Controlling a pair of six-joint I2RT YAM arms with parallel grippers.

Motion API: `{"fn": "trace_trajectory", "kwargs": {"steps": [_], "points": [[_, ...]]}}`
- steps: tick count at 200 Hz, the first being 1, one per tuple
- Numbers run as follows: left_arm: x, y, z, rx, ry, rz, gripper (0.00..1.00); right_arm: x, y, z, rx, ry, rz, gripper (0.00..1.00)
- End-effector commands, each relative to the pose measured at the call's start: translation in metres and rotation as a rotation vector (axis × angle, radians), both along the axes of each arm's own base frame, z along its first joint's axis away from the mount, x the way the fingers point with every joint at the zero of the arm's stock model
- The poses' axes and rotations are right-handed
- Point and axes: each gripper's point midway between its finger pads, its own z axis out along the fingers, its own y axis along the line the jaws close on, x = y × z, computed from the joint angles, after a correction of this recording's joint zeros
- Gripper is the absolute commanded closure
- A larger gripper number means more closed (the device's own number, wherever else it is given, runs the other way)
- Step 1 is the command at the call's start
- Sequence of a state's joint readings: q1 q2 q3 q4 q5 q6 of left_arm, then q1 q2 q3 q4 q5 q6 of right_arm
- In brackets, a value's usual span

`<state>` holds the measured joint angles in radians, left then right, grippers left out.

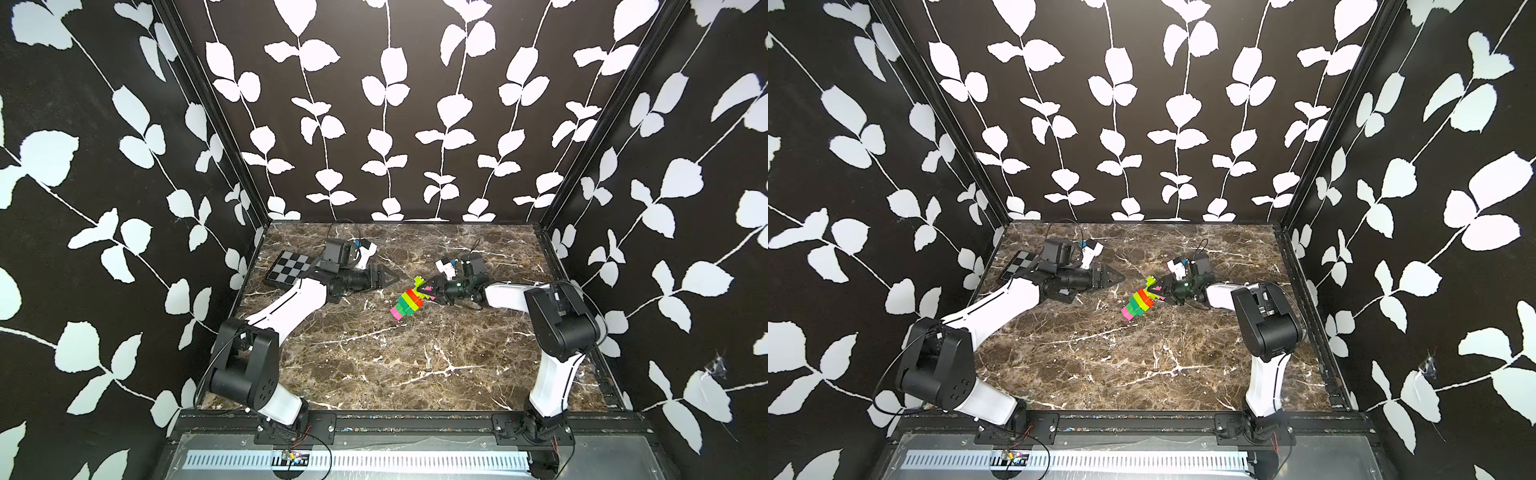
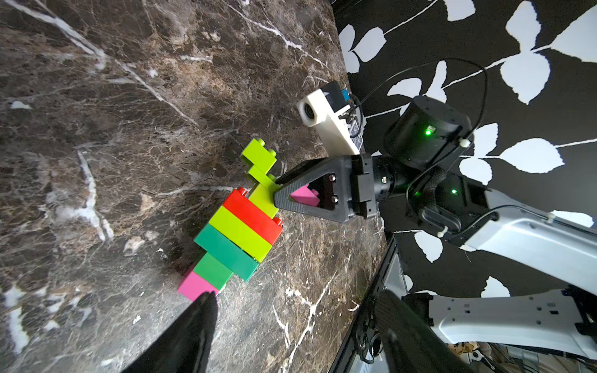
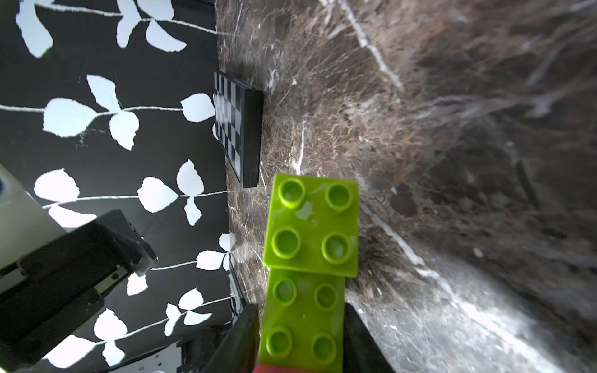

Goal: Assemble a carrot with lego
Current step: Adjust the lego brick at the center of the board.

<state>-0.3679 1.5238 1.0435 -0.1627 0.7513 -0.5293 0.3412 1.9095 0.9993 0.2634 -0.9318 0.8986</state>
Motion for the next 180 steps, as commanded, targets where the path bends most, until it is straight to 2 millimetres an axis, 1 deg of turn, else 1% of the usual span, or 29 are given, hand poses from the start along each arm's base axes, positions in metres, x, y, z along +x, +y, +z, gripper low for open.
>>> {"fn": "trace_trajectory", "kwargs": {"steps": [1,15,37,49,73,85,102,121,127,142,152,154,157,165,180], "points": [[-0.002,-0.002,0.004,-0.022,-0.029,-0.01,0.2,0.001,-0.01,-0.013,0.013,0.083,-0.042,0.57],[-0.002,-0.002,0.003,-0.022,-0.039,-0.008,0.2,0.002,-0.015,-0.017,0.001,0.101,-0.056,0.55],[-0.003,-0.002,-0.002,-0.007,-0.043,-0.006,0.2,0.0,-0.025,-0.025,-0.036,0.128,-0.066,0.47],[-0.003,-0.003,-0.003,-0.002,-0.046,-0.013,0.2,0.0,-0.034,-0.03,-0.062,0.141,-0.081,0.41],[-0.002,-0.002,-0.003,0.012,-0.059,-0.015,0.2,-0.004,-0.05,-0.041,-0.113,0.173,-0.094,0.36],[-0.001,-0.001,-0.003,0.02,-0.067,-0.009,0.2,-0.006,-0.06,-0.043,-0.142,0.175,-0.104,0.34],[0.003,0.002,-0.003,0.043,-0.085,0.009,0.2,-0.006,-0.079,-0.043,-0.203,0.158,-0.126,0.32],[0.009,0.011,-0.003,0.101,-0.135,0.05,0.2,0.0,-0.099,-0.029,-0.265,0.094,-0.169,0.31],[0.017,0.02,-0.005,0.158,-0.167,0.097,0.2,0.003,-0.107,-0.023,-0.293,0.061,-0.185,0.31],[0.028,0.043,0.0,0.287,-0.255,0.184,0.18,0.009,-0.127,-0.004,-0.41,-0.063,-0.211,0.31],[0.037,0.067,0.006,0.398,-0.332,0.272,0.17,0.009,-0.142,0.01,-0.511,-0.158,-0.225,0.3],[0.038,0.072,0.008,0.421,-0.347,0.289,0.16,0.009,-0.146,0.009,-0.537,-0.168,-0.23,0.3],[0.04,0.079,0.01,0.452,-0.369,0.317,0.16,0.01,-0.151,0.02,-0.565,-0.216,-0.244,0.3],[0.045,0.1,0.018,0.533,-0.428,0.4,0.14,0.01,-0.166,0.033,-0.643,-0.302,-0.278,0.29],[0.044,0.138,0.033,0.661,-0.539,0.544,0.1,0.005,-0.195,0.057,-0.788,-0.457,-0.358,0.25]]}}
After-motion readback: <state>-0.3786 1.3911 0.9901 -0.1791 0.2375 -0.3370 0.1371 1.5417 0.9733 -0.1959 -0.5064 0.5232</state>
